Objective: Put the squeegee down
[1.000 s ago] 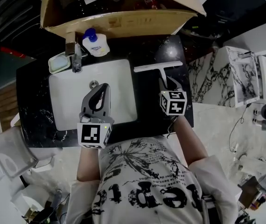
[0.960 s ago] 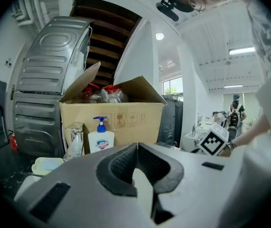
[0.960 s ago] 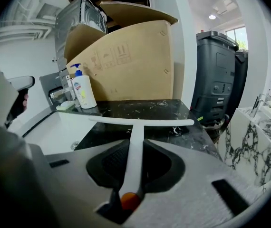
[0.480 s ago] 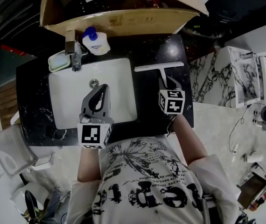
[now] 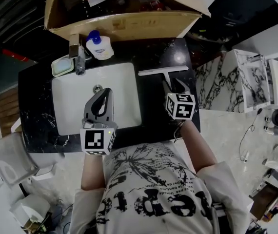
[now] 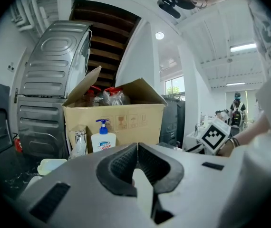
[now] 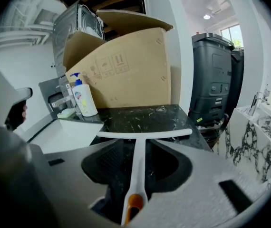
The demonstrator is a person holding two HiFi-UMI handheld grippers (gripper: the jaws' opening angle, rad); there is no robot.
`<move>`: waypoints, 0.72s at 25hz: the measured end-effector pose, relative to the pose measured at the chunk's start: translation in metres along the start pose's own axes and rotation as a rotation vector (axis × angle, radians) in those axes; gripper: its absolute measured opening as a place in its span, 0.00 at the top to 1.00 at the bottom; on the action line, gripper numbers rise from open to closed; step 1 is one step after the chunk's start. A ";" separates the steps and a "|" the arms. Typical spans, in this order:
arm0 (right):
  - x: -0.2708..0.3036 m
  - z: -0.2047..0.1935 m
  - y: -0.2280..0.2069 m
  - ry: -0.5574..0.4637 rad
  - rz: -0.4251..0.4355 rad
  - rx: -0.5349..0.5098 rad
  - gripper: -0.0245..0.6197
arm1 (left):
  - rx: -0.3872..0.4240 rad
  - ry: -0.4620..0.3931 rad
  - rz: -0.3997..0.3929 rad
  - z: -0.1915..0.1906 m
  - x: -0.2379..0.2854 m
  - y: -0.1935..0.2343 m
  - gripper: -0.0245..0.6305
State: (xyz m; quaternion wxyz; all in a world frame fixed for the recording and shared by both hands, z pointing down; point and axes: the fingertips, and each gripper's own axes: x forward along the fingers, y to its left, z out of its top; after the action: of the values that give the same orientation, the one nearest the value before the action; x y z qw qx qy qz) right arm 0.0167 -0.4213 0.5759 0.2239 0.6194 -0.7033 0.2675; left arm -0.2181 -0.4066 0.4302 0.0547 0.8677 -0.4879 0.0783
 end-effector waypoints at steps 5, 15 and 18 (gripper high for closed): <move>-0.029 0.040 0.022 -0.142 0.073 -0.079 0.82 | 0.022 -0.030 0.015 0.017 -0.005 0.002 0.95; -0.093 0.110 0.052 -0.403 0.167 -0.058 0.97 | 0.050 -0.092 0.034 0.048 -0.020 0.006 0.95; -0.114 0.124 0.061 -0.486 0.174 -0.117 0.97 | 0.059 -0.111 0.026 0.056 -0.024 0.004 0.95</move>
State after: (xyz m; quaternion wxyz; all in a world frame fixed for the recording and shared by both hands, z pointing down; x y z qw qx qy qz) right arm -0.0268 -0.4116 0.4026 0.0600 0.5886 -0.8014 0.0879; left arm -0.2289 -0.3984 0.3709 0.0007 0.8654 -0.4990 0.0449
